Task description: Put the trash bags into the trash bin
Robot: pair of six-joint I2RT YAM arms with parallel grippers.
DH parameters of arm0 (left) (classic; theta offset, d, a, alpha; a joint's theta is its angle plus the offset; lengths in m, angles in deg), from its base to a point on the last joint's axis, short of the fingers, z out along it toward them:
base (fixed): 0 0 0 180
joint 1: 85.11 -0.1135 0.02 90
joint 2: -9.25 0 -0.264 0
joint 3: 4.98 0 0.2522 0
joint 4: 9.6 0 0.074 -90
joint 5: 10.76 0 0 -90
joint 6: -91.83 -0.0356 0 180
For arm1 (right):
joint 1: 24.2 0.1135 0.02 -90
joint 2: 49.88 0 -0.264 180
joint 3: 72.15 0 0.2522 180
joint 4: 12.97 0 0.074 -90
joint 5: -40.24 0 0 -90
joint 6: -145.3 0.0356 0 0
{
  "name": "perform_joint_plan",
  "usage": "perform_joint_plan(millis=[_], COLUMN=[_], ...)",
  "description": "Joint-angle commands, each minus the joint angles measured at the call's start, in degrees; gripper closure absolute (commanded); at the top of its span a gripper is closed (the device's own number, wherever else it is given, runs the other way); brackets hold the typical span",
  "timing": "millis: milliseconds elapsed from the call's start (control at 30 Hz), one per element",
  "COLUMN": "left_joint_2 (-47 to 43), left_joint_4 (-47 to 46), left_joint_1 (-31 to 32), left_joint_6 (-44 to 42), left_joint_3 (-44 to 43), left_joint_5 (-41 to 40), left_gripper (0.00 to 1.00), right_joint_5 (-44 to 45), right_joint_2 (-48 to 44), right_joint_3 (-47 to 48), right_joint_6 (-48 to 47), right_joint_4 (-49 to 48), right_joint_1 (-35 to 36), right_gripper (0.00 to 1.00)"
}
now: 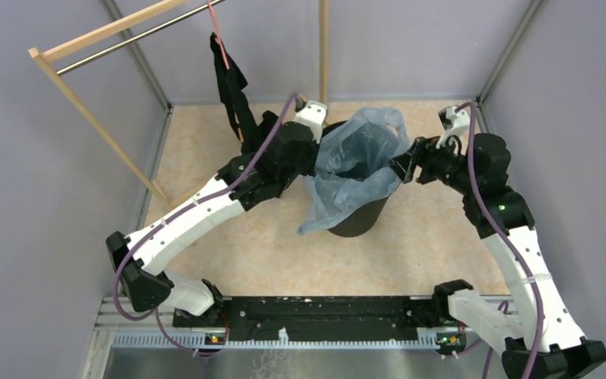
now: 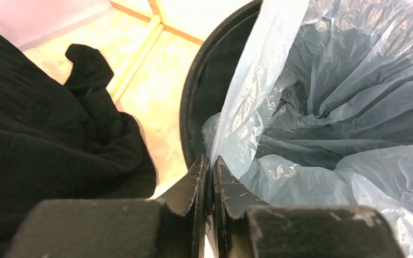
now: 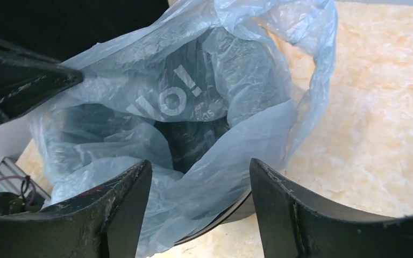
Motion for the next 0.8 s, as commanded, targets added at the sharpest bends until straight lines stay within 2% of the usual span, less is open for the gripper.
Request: perform_joint_plan(millis=[0, 133, 233, 267, 333, 467, 700, 767], left_joint_2=[-5.33, -6.65, -6.97, -6.98, -6.63, -5.55, -6.55, -7.0], left_joint_4=[-4.81, -6.39, -7.14, -7.62, -8.59, -10.49, -13.79, -14.19], left_joint_1=[-4.44, -8.95, -11.75, -13.21, -15.45, -18.64, -20.06, -20.08], left_joint_6=[3.05, 6.07, 8.1, 8.78, 10.31, 12.4, 14.4, 14.84], left_joint_3=[3.2, 5.41, 6.28, 6.69, 7.3, 8.57, 13.47, 14.5], left_joint_5=[8.89, 17.48, 20.79, 21.88, 24.46, 28.61, 28.25, 28.13], left_gripper=[0.87, 0.84, 0.83, 0.83, 0.83, 0.84, 0.85, 0.84], right_joint_5=[-4.43, -8.29, -8.95, -8.81, -8.68, -8.1, -5.59, -4.94], right_joint_2=[-2.46, -2.95, -3.41, -3.41, -3.36, -2.96, -2.82, -3.17], right_joint_3=[-1.18, -2.25, -3.4, -3.85, -4.6, -5.64, -5.49, -5.0], right_joint_6=[2.73, 5.33, 5.38, 5.15, 4.9, 4.71, 2.05, 1.88], right_joint_4=[-1.54, -2.61, -2.31, -2.16, -1.87, -1.83, 1.26, 2.22], right_joint_1=[-0.28, -0.27, -0.27, -0.21, -0.27, -0.27, -0.2, -0.27], right_gripper=[0.33, 0.18, 0.18, 0.2, 0.31, 0.66, 0.98, 0.99])
